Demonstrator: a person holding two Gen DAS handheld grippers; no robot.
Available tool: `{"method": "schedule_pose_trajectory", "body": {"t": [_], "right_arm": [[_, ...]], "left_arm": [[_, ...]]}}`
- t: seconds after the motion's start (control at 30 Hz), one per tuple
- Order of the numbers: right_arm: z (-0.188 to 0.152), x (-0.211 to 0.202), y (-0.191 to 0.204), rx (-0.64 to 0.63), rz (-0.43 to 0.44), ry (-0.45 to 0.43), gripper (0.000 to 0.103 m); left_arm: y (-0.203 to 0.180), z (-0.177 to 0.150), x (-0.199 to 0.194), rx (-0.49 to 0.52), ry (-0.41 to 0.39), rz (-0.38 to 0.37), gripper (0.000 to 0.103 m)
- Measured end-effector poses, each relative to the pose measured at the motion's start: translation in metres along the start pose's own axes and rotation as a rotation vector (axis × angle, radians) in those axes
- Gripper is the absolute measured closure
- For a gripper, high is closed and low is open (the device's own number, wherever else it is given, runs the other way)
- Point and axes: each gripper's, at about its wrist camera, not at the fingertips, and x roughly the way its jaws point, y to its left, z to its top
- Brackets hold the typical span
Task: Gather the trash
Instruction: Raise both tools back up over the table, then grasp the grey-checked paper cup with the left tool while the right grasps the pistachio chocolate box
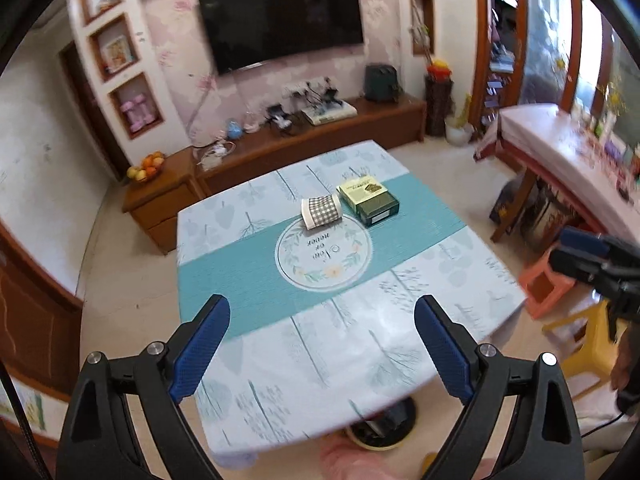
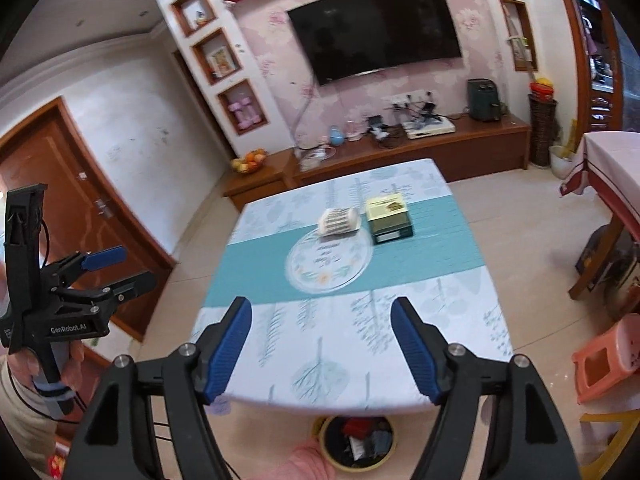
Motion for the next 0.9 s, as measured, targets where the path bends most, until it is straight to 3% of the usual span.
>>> {"method": "schedule_pose_trajectory", "body": {"t": [0.17,0.37,0.47,0.7,0.9], "right_arm": [[0.041,0.084,-0.011,0.065,-0.133,0.054,0.029],[0.066,0.202,-0.028,0.084,-0.274,0.158,0.027],[0.075,0.252,-0.038,0.088,-0.289,0.221,0.027],[0.093,0.343,-0.069,0.072,-0.338,0.313,0.021],[0.095,0.384,-0.087,0.029,-0.373,0.376,0.020]], "left_arm": [[0.028,0.051,0.110,0.120,0.090,-0.069,0.010],[0.041,0.088,0.246,0.221,0.223,-0.152,0.010],[0.040,0.102,0.304,0.280,0.262,-0.167,0.010],[0.029,0.123,0.407,0.358,0.331,-0.162,0.010],[0.015,0.123,0.454,0.403,0.373,-0.150,0.010]]}}
